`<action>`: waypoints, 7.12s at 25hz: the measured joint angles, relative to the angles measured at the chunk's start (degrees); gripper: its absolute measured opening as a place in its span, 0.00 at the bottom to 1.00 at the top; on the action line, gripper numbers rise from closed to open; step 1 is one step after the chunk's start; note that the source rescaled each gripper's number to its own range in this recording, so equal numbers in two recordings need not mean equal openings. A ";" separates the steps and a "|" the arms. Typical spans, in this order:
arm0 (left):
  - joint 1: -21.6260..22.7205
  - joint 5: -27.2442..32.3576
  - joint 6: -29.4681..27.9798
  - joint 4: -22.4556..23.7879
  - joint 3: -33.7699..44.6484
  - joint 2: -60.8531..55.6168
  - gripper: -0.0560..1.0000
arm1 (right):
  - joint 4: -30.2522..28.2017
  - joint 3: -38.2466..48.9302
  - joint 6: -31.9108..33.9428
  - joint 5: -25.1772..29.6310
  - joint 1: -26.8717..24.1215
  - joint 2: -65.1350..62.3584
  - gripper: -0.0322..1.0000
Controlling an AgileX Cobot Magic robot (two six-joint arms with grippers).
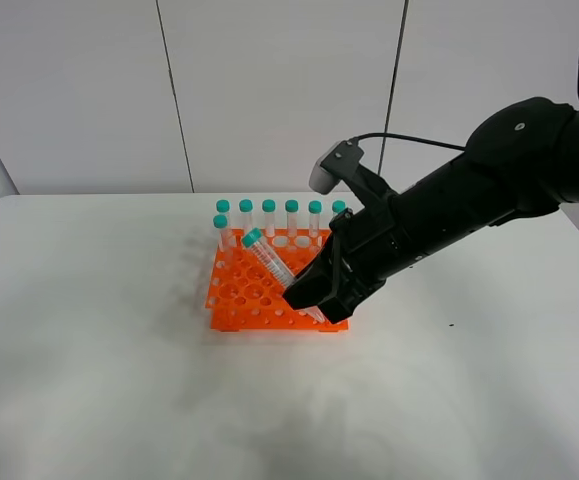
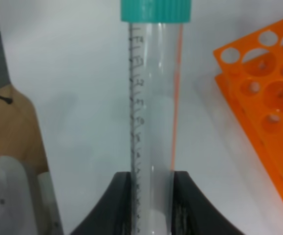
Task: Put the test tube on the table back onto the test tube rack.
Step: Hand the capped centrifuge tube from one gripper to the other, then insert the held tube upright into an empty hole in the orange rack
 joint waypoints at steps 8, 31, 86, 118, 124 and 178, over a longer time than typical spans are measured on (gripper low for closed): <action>0.00 -7.91 0.00 -1.28 -11.91 12.41 0.90 | 0.05 0.00 0.00 -0.10 0.00 0.00 0.07; -11.24 -29.50 52.16 -66.95 -19.27 74.74 0.90 | 0.05 0.00 -1.54 -0.18 0.00 0.00 0.07; -23.30 -31.68 62.93 -85.25 -19.27 84.02 0.71 | 3.24 0.00 -0.63 -1.70 0.00 0.00 0.07; -23.30 -31.53 62.98 -85.30 -19.27 84.02 0.06 | 3.32 0.00 0.27 -4.05 0.00 -0.07 0.97; -23.30 -31.53 62.98 -85.30 -19.27 84.02 0.06 | -3.81 -1.90 8.98 -1.15 0.00 -5.06 1.00; -23.30 -31.53 62.98 -85.30 -19.27 84.02 0.06 | -53.67 7.89 68.42 24.95 -25.30 -26.92 1.00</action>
